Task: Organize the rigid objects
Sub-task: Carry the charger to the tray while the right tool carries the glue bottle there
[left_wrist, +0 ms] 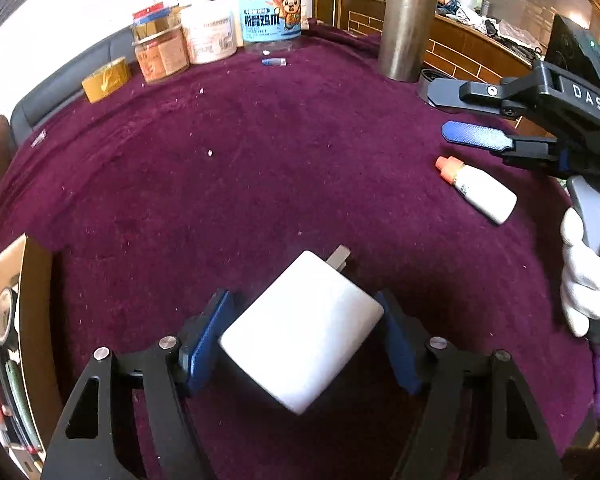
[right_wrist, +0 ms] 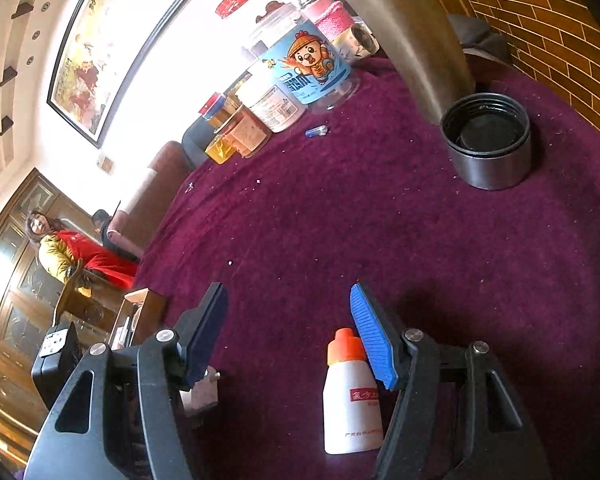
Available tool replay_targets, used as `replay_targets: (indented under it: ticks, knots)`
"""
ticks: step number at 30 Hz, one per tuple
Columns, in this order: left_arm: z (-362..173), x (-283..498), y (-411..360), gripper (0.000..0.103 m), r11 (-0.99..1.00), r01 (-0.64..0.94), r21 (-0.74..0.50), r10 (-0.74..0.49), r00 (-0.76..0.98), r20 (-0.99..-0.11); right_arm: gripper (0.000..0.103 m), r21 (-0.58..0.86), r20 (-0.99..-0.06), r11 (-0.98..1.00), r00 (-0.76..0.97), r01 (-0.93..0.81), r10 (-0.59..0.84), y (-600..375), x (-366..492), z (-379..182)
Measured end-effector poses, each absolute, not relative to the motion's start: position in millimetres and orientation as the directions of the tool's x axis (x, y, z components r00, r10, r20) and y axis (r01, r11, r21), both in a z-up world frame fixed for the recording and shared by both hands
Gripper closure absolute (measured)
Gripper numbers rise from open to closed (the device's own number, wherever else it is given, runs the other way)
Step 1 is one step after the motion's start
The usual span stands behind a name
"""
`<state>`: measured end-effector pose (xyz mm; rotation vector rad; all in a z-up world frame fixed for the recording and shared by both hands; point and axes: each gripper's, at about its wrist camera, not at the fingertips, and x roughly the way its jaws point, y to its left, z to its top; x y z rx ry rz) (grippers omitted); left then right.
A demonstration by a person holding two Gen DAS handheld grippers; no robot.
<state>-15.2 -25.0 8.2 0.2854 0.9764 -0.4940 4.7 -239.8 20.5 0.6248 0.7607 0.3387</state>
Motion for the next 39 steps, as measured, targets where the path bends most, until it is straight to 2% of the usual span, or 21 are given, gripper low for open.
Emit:
replay_targets:
  ticks: [3, 7, 12, 16, 21, 28, 29, 30, 31, 32, 34, 39]
  knots:
    - [7.3, -16.3, -22.4, 0.037, 0.868, 0.497, 0.006, -0.270, 0.482, -0.833, 0.040, 0.625, -0.546, 0.779, 0.689, -0.044, 0.477, -242.6, 3.6, 18.8]
    - [15.8, -26.8, -5.4, 0.039, 0.882, 0.462, -0.100, -0.332, 0.456, -0.826, 0.040, 0.603, -0.572, 0.797, 0.686, -0.020, 0.450, -244.4, 7.1, 15.3]
    - [42.3, -56.2, 32.8, 0.039, 0.890, 0.410, -0.199, -0.398, 0.489, -0.776, 0.040, 0.568, -0.613, 0.823, 0.677, 0.021, 0.406, -246.4, 9.8, 9.5]
    - [63.6, -82.9, 62.7, 0.038, 0.895, 0.381, -0.230, -0.418, 0.540, -0.731, 0.039, 0.594, -0.613, 0.803, 0.670, 0.040, 0.420, -252.2, 10.8, 5.6]
    - [84.6, -109.8, 104.9, 0.038, 0.909, 0.336, -0.246, -0.408, 0.602, -0.686, 0.039, 0.588, -0.662, 0.805, 0.619, 0.077, 0.423, -245.2, -2.4, 9.2]
    - [82.5, -130.6, 154.4, 0.038, 0.921, 0.264, -0.287, -0.390, 0.642, -0.660, 0.039, 0.325, -0.797, 0.944, 0.555, 0.058, 0.240, -206.3, -17.3, 16.8]
    - [81.9, -133.1, 159.4, 0.038, 0.922, 0.253, -0.292, -0.386, 0.646, -0.659, 0.042, 0.274, -0.812, 0.960, 0.549, 0.056, 0.200, -199.3, -16.0, 17.0]
    - [80.9, -134.8, 167.7, 0.038, 0.925, 0.232, -0.300, -0.377, 0.653, -0.657, 0.055, 0.198, -0.830, 0.978, 0.542, 0.059, 0.136, -189.8, -13.5, 16.9]
    - [80.3, -136.6, 174.7, 0.038, 0.928, 0.215, -0.304, -0.368, 0.660, -0.655, 0.063, 0.138, -0.838, 0.988, 0.539, 0.066, 0.081, -183.9, -11.8, 16.7]
    - [80.1, -138.9, 181.9, 0.038, 0.931, 0.197, -0.307, -0.357, 0.668, -0.653, 0.078, 0.087, -0.842, 0.993, 0.539, 0.075, 0.033, -180.4, -10.3, 16.6]
    - [79.8, -142.8, 196.8, 0.038, 0.938, 0.159, -0.307, -0.329, 0.686, -0.649, 0.078, 0.056, -0.844, 0.995, 0.536, 0.080, 0.005, -178.2, -9.6, 17.0]
    - [74.7, -148.6, 241.8, 0.038, 0.952, 0.039, -0.303, -0.241, 0.705, -0.667, 0.078, 0.191, -0.833, 0.979, 0.540, 0.072, 0.123, -181.7, -20.5, 26.6]
